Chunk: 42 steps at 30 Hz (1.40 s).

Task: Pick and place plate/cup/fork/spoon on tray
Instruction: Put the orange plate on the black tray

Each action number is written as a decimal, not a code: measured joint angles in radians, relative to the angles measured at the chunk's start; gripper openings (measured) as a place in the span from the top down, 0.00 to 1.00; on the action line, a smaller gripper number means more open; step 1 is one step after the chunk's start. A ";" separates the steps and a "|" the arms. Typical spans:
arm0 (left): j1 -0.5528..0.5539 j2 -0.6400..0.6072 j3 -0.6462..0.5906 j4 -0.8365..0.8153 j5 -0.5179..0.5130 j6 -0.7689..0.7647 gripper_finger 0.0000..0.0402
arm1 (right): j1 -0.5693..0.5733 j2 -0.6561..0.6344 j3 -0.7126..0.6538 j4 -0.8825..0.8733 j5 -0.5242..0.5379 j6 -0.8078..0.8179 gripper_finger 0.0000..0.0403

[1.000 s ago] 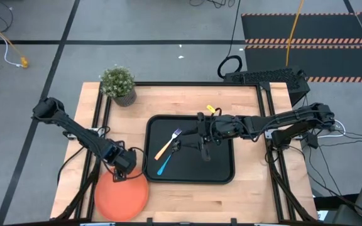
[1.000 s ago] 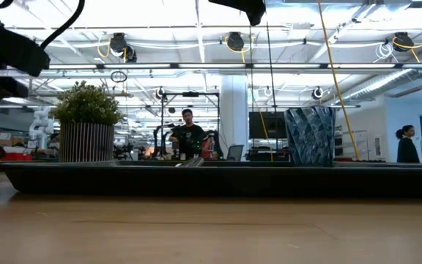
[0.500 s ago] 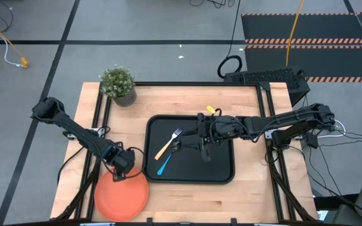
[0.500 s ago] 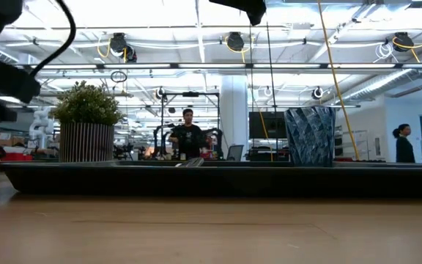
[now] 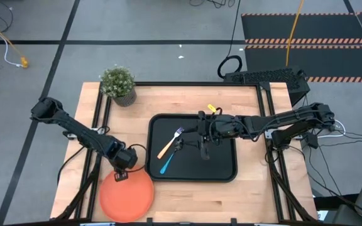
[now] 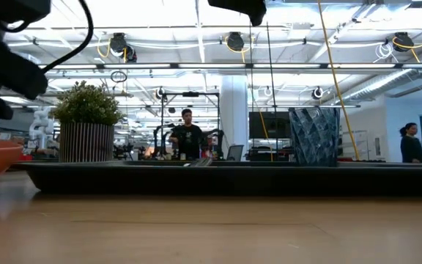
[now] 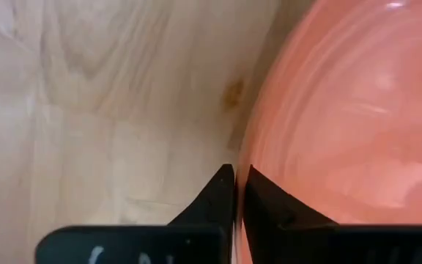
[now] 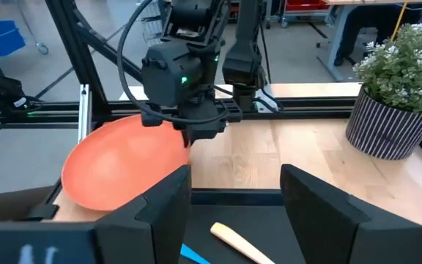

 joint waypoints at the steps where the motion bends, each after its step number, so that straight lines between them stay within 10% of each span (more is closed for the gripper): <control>1: 0.011 0.000 0.009 -0.003 0.018 0.008 0.98 | 0.000 0.000 0.000 0.000 0.000 0.000 0.50; 12: 0.074 0.001 0.211 -0.180 0.095 0.112 0.99 | 0.000 0.000 0.000 0.000 -0.001 0.000 0.50; 26: 0.265 0.002 0.344 -0.059 -0.055 0.243 0.99 | 0.029 -0.118 0.000 -0.135 0.001 0.053 0.50; 42: 0.348 0.215 0.514 -0.023 -0.070 0.389 0.99 | 0.102 -0.188 0.000 -0.265 0.257 0.053 0.50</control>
